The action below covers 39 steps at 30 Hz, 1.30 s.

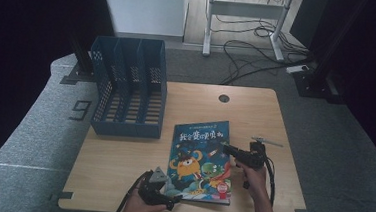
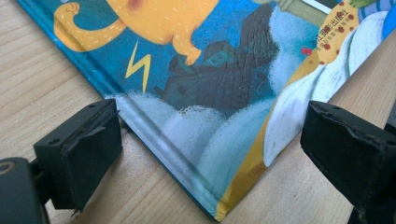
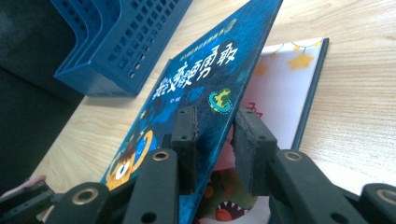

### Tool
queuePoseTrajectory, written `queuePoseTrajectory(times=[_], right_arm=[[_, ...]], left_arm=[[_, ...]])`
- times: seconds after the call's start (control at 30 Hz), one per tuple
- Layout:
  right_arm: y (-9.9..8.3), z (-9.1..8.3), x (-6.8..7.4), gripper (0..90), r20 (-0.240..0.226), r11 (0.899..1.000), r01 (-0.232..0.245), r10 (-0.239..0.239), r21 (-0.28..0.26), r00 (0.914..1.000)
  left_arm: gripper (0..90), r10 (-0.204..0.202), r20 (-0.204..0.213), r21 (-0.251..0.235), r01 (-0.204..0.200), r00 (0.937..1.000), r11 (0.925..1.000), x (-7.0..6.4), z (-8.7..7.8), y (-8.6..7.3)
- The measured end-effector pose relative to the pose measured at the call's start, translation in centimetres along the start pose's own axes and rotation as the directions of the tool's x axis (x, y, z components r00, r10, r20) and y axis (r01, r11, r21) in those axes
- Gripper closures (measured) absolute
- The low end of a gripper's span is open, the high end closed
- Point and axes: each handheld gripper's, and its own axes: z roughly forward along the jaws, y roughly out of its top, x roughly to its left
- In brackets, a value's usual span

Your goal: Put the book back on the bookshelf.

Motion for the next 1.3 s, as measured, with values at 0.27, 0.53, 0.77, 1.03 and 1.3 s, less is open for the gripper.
queuePoseTrajectory(times=[0.27,0.53,0.77,1.03,1.3], right_arm=[[0.8,1.2,-0.1,66.4,0.0,0.999,0.019,-0.02,0.047,0.9998],[1.9,2.6,0.1,67.2,-0.019,0.996,0.016,-0.014,0.086,0.9997],[2.5,2.1,0.5,73.7,-0.093,0.998,-0.013,0.019,0.057,0.9955],[2.6,1.5,1.1,74.7,-0.106,0.999,0.0,0.005,0.041,0.9944],[3.0,1.4,2.0,72.4,-0.076,0.997,0.057,-0.053,0.049,0.9957]], left_arm=[[7.4,0.0,-0.005,-0.004,0.0,1.0,1.0,0.0,0.0,0.0],[8.1,-0.003,-0.01,-0.007,0.003,1.0,1.0,0.0,-0.1,-0.1],[6.6,-0.022,0.015,-0.005,0.022,0.9996,0.9997,0.3,-0.2,0.0],[5.8,-0.026,0.016,0.01,0.026,0.9995,0.9996,0.3,-0.4,-0.1],[5.7,-0.017,0.017,0.025,0.016,0.9997,0.9995,0.1,-0.5,-0.1]])
